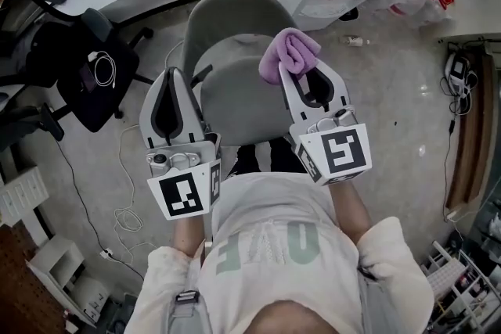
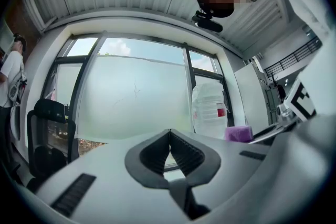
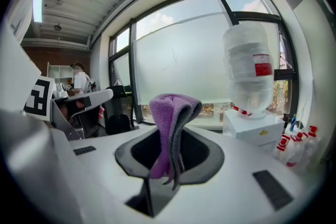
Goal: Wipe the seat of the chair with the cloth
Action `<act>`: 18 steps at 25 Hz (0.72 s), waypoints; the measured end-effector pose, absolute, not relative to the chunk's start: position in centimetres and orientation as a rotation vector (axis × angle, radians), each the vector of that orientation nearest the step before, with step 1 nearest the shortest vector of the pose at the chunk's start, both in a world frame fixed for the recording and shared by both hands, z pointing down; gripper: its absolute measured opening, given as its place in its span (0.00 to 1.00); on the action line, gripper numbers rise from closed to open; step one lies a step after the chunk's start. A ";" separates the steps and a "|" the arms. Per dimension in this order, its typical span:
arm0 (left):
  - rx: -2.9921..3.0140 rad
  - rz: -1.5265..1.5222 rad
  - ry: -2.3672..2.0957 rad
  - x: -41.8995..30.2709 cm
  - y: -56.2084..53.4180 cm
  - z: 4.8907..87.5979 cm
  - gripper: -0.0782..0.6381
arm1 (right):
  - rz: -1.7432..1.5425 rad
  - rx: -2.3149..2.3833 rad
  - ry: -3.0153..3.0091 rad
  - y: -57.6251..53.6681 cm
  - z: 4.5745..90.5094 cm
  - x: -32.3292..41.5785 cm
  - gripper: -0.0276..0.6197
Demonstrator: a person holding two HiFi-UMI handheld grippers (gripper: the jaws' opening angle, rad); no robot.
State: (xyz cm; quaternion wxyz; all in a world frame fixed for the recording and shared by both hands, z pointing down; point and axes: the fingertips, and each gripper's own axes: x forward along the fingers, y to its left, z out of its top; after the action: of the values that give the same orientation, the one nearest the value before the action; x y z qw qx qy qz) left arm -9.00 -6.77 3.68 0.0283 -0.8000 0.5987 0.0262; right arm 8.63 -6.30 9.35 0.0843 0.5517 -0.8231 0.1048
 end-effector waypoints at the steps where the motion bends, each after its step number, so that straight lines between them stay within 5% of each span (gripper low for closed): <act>1: -2.450 0.069 1.846 -8.9 -6.7 3.6 0.13 | 0.347 1.616 -2.472 -6.6 9.7 8.6 0.18; 18: -2.326 -0.111 2.123 -13.2 -8.4 11.7 0.13 | 0.922 1.059 -2.467 -11.3 26.0 -0.5 0.18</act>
State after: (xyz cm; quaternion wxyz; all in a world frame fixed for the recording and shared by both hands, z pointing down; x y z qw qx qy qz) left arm -13.22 -8.38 11.69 -0.0048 -0.7380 0.6738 -0.0353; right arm -0.47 -11.27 25.97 0.1510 0.3687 -0.8592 0.3209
